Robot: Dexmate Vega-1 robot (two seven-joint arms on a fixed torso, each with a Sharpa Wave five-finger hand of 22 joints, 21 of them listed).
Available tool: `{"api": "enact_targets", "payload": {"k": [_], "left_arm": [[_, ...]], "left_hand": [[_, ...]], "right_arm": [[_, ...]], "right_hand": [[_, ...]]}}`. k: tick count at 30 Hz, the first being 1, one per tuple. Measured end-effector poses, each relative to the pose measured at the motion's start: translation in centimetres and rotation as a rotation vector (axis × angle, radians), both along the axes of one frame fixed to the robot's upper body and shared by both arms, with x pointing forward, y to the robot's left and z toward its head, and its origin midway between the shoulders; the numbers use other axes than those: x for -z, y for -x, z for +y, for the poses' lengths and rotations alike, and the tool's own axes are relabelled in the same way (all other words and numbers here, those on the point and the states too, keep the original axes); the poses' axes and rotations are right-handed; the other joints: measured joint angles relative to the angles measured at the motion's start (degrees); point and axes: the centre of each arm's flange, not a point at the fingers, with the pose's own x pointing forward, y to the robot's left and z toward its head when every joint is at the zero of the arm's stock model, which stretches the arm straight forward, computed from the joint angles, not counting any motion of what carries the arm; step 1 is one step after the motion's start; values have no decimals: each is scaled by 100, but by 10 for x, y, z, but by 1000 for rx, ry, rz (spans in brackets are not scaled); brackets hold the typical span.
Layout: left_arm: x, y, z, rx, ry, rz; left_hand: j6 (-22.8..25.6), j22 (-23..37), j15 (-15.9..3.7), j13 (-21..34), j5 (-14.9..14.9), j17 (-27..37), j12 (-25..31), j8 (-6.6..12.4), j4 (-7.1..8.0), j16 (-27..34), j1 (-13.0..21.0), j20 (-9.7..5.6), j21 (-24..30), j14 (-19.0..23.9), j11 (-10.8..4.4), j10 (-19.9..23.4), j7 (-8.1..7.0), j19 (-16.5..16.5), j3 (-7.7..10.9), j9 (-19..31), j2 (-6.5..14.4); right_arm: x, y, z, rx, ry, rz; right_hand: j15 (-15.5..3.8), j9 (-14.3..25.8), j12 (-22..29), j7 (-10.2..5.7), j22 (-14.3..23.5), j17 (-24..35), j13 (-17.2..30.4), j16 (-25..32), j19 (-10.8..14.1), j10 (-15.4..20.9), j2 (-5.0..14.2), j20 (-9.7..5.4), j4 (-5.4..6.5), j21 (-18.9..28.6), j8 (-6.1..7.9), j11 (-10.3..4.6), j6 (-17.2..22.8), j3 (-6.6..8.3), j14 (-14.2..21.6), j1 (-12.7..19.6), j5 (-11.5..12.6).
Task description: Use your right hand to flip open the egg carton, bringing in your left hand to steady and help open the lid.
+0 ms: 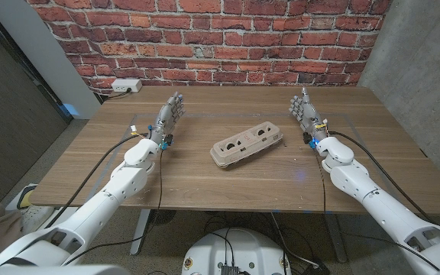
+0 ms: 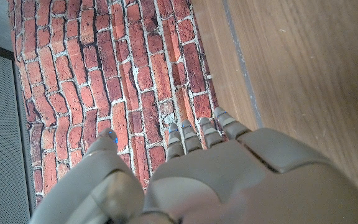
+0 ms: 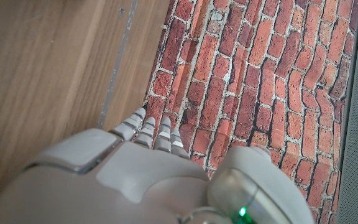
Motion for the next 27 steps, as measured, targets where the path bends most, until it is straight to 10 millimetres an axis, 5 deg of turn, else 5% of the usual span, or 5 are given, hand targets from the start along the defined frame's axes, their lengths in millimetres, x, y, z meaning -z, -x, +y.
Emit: {"api": "enact_targets", "payload": {"k": [21,27], "left_arm": [[3,5,2,-7,4,13],[4,8,6,-2,-1,14]], "left_hand": [[63,-1,0,-1,0,0,23,44,0,0,36,0,0,0,21,21,-1,-1,-1,-1,37],[63,-1,0,-1,0,-16,23,44,0,0,36,0,0,-1,21,20,-1,-1,-1,-1,37]], "right_arm": [[-5,3,9,5,47,-13],[-7,8,15,7,78,-27]], "right_hand": [[10,-1,0,-1,-1,-1,4,0,10,0,-5,-53,-24,-2,0,0,-1,24,-52,108,0],[-14,-1,0,-24,-1,-1,4,-23,-22,-40,-46,-84,-186,-4,0,-39,-23,90,-256,376,21]]}}
